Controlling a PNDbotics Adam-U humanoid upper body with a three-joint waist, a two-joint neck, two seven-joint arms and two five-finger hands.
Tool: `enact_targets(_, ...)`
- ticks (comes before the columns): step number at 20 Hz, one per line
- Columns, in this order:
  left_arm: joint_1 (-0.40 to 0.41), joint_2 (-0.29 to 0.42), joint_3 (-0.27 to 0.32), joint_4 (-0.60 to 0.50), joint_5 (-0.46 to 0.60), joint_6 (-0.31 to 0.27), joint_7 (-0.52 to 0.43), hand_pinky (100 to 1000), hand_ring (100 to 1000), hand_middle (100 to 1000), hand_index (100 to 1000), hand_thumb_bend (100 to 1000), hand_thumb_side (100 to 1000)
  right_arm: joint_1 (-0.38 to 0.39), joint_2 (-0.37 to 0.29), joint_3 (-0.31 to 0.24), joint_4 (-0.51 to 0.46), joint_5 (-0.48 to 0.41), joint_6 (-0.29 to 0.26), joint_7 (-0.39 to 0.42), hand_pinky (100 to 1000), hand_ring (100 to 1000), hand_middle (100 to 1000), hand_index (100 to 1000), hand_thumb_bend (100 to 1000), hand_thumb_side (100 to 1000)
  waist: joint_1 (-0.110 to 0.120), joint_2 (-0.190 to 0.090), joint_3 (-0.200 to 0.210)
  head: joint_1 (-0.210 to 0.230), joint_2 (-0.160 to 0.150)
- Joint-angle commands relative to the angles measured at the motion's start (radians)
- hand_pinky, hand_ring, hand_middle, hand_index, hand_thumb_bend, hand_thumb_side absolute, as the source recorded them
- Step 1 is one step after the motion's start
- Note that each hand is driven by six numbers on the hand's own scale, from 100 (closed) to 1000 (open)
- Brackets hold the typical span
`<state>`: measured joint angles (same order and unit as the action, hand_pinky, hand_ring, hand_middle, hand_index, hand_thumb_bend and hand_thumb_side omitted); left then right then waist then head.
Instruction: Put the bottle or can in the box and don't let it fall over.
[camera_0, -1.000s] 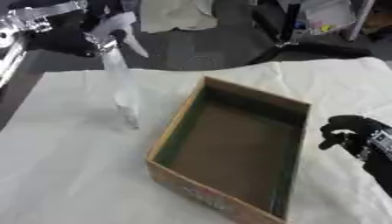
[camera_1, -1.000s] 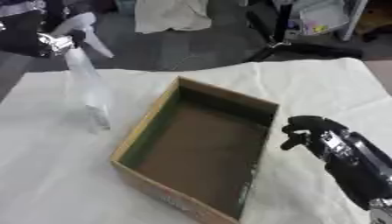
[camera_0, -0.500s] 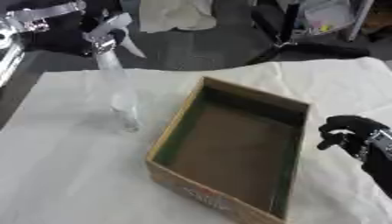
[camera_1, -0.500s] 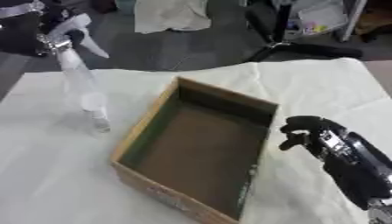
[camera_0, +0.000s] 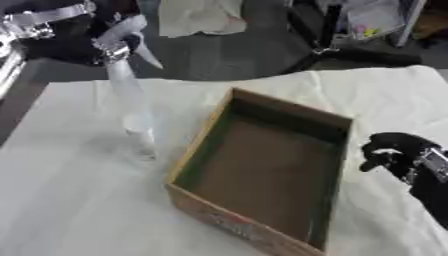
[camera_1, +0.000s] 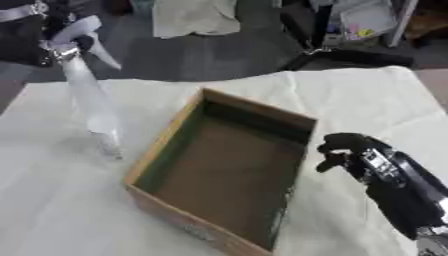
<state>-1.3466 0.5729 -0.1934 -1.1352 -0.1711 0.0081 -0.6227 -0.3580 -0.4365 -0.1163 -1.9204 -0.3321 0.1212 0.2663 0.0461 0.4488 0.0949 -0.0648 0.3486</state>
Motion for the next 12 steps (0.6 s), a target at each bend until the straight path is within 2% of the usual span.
enact_targets(1, -0.017, 0.030, 0.010, -0.011, -0.018, -0.007, 0.013, 737, 426, 607, 585, 100, 338, -0.004, -0.013, -0.006, -0.017, -0.011, 0.002, 0.001, 959, 627, 686, 770, 100, 743, -0.003, -0.029, 0.002, -0.004, -0.006)
enact_targets(12, -0.019, 0.033, 0.012, -0.013, -0.034, -0.017, 0.033, 685, 377, 565, 521, 100, 307, 0.002, -0.010, -0.007, -0.014, -0.010, 0.007, 0.001, 961, 627, 687, 771, 100, 768, 0.000, -0.036, 0.008, -0.005, 0.005)
